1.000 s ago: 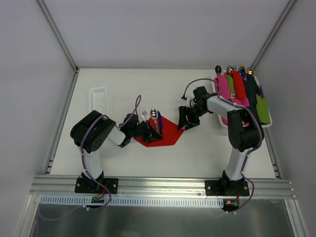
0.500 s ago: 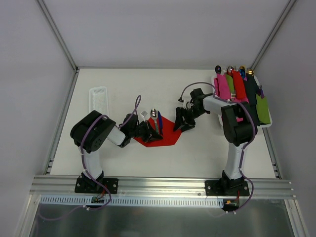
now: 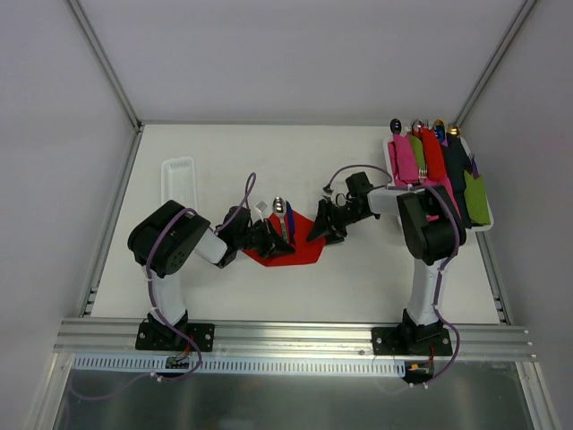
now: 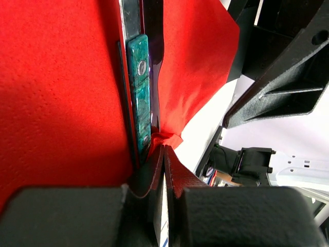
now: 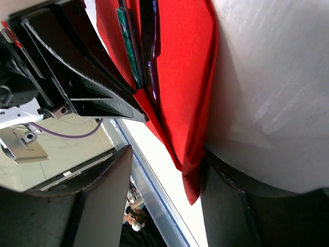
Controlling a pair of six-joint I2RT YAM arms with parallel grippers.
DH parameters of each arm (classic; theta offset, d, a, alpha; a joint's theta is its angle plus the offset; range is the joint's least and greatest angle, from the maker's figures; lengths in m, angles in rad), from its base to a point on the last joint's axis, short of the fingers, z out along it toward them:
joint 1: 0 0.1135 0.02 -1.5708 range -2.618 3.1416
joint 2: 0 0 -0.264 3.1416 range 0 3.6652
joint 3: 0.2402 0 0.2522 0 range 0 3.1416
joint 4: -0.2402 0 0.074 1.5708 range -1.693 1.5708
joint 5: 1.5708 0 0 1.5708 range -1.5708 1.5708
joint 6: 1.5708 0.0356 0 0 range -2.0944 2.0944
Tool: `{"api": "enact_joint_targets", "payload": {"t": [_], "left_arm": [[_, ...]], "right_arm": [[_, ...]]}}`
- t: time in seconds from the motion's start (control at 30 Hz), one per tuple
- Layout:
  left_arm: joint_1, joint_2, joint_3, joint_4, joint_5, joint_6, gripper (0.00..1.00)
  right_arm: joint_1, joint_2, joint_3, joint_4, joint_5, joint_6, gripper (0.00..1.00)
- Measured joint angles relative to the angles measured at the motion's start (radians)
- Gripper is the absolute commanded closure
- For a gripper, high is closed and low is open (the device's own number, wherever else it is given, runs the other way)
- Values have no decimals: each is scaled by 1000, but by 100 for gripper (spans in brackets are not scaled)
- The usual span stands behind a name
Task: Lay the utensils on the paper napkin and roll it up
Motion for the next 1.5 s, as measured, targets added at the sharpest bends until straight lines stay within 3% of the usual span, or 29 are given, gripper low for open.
{"api": "enact_joint_targets", "payload": {"t": [0.3,0.57,0.77,0.93,1.17,1.27,1.5], "left_arm": [[0,0,-1,2,0,0,100],[0,0,-2,3,0,0,100],[0,0,-2,5,-1,0,100],[0,0,-2,5,-1,0,100],[0,0,-3,5,-2,0,100],[0,0,-4,7,-2,0,100],[0,0,-4,8,-2,-1,100]], "right_arm": [[-14,-37,-79,191,-30,170,51],[-11,-37,-144,299,-49,281,41],[-11,-37,-150,293,-33,271,56],[-14,-51,-150,261,-10,243,57],[-29,-88,-145,218,18,196,73],[-27,-89,-119,201,19,194,84],[10,-89,-26,184,15,198,95]]}}
